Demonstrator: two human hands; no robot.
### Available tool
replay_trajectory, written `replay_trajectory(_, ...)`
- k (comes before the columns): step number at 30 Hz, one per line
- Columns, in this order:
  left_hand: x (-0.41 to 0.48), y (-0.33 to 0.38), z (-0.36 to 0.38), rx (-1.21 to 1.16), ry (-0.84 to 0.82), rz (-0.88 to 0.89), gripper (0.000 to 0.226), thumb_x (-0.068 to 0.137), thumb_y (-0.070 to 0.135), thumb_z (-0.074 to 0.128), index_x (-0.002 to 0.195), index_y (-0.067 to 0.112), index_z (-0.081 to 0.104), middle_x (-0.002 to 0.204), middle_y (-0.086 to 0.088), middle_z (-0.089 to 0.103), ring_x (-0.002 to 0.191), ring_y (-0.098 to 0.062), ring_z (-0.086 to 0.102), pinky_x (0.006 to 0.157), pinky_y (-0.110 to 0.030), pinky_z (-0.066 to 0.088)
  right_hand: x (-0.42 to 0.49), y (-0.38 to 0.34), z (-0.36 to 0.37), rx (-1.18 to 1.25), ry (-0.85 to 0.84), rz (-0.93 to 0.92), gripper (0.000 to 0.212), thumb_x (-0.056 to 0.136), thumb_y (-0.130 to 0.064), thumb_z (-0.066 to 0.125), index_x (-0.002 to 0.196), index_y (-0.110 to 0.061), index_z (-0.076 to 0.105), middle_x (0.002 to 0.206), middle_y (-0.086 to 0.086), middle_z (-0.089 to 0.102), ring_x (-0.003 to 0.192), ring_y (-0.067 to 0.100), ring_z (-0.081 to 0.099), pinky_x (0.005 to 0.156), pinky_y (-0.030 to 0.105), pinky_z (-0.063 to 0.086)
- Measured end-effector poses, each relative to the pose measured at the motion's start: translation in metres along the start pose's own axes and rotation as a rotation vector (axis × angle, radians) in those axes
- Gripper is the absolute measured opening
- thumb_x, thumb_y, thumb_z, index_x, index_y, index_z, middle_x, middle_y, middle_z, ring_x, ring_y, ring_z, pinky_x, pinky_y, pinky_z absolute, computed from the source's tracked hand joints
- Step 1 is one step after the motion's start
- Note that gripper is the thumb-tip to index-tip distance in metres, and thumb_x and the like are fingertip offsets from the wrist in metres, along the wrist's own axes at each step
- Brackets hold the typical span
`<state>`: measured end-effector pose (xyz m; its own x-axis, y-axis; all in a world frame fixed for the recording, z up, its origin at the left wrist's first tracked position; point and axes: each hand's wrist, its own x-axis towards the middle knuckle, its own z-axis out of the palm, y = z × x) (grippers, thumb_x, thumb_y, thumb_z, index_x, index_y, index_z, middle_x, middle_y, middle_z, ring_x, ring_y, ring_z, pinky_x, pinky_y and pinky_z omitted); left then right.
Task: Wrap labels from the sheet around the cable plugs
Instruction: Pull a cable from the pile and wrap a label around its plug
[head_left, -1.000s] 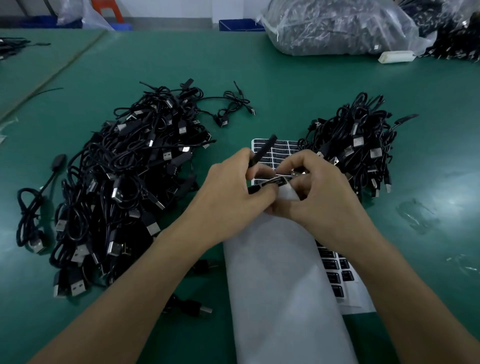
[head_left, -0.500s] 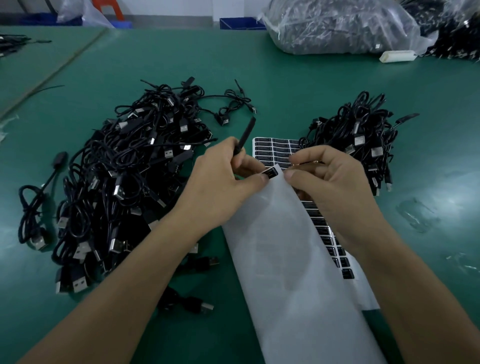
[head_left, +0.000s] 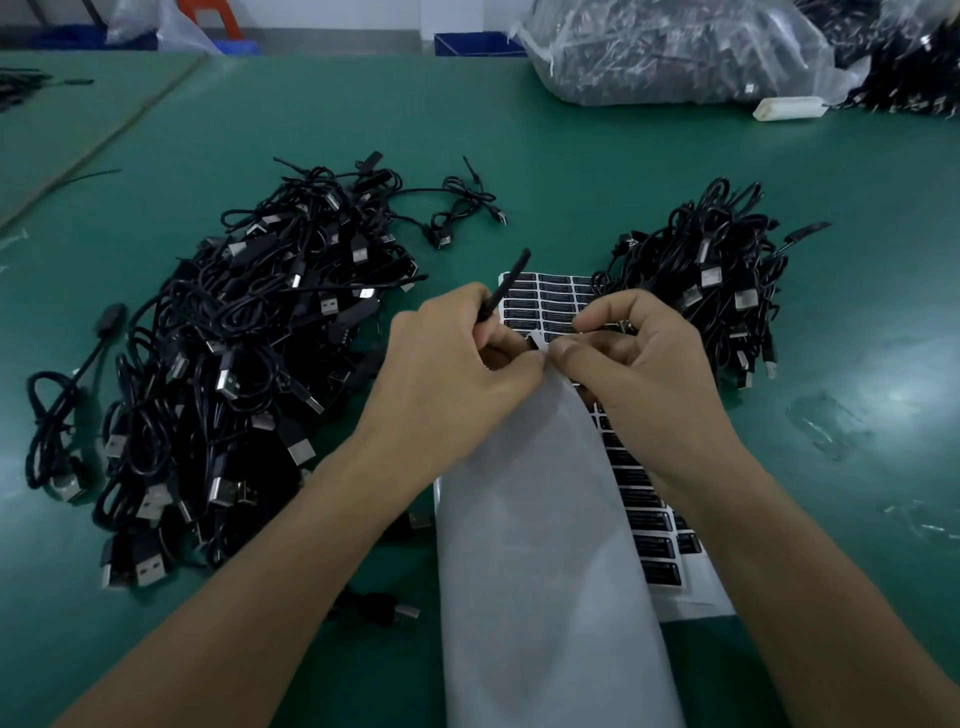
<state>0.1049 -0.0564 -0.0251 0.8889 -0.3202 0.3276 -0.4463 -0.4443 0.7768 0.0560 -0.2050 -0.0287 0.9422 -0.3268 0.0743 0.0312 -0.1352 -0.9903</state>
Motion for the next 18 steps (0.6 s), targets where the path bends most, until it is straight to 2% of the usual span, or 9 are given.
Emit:
replay_trajectory(3,0.001,-0.002,0.0,-0.031,0.016,-0.022,0.04,0.078,0.02,0.083,0.077,-0.001,0.049,0.075,0.02,0.073,0.069,-0.001,0.069,0.064,-0.028,0.056,0.0,0.0,0.0,0.02,-0.019,0.022,0.018,0.09,-0.006,0.07,0.09,-0.018,0.057,0.066,0.0,0.066,0.06,0.012,0.057,0.061,0.028,0.051)
replay_trajectory(6,0.001,-0.003,-0.001,-0.063,0.012,-0.037,0.046,0.078,0.018,0.082,0.069,0.009,0.039,0.076,0.015,0.075,0.071,-0.001,0.07,0.068,-0.028,0.058,0.0,-0.001,0.0,0.067,-0.033,0.064,0.018,0.09,-0.004,0.07,0.091,-0.016,0.057,0.07,0.004,0.064,0.061,0.013,0.055,0.06,0.026,0.05)
replay_trajectory(9,0.002,-0.006,-0.001,-0.112,0.001,-0.057,0.049,0.079,0.011,0.079,0.067,0.018,0.032,0.076,0.005,0.076,0.075,-0.004,0.071,0.074,-0.035,0.06,0.0,0.0,0.0,0.106,-0.06,0.114,0.018,0.09,-0.004,0.07,0.091,-0.016,0.057,0.07,0.004,0.063,0.057,0.009,0.055,0.057,0.024,0.049)
replay_trajectory(12,0.003,-0.009,0.0,-0.138,-0.006,-0.067,0.049,0.081,0.007,0.076,0.068,0.019,0.03,0.075,-0.001,0.076,0.074,-0.002,0.071,0.071,-0.028,0.054,0.0,0.0,0.0,0.139,-0.056,0.129,0.019,0.089,-0.003,0.07,0.091,-0.015,0.056,0.068,0.003,0.063,0.055,0.009,0.056,0.054,0.022,0.049)
replay_trajectory(15,0.004,-0.012,-0.001,-0.136,-0.01,-0.068,0.049,0.081,0.007,0.075,0.069,0.019,0.03,0.076,-0.006,0.075,0.076,-0.002,0.072,0.073,-0.034,0.058,0.0,0.002,0.001,0.067,-0.003,0.124,0.019,0.088,-0.005,0.071,0.09,-0.017,0.056,0.07,0.009,0.063,0.058,0.013,0.057,0.057,0.031,0.052)
replay_trajectory(17,0.005,-0.013,-0.001,-0.128,0.012,-0.088,0.049,0.08,0.006,0.074,0.068,0.02,0.028,0.077,-0.015,0.072,0.076,-0.013,0.073,0.071,-0.044,0.058,0.001,0.004,0.0,-0.039,0.081,0.109,0.019,0.087,-0.006,0.07,0.089,-0.02,0.057,0.074,0.015,0.065,0.061,0.014,0.056,0.062,0.042,0.055)
replay_trajectory(18,0.005,-0.014,-0.001,-0.133,0.024,-0.106,0.049,0.079,0.007,0.073,0.068,0.02,0.027,0.077,-0.021,0.07,0.078,-0.023,0.072,0.069,-0.048,0.056,0.001,0.005,-0.001,-0.097,0.129,0.09,0.02,0.086,-0.007,0.069,0.089,-0.022,0.056,0.074,0.014,0.065,0.061,0.012,0.056,0.062,0.043,0.055)
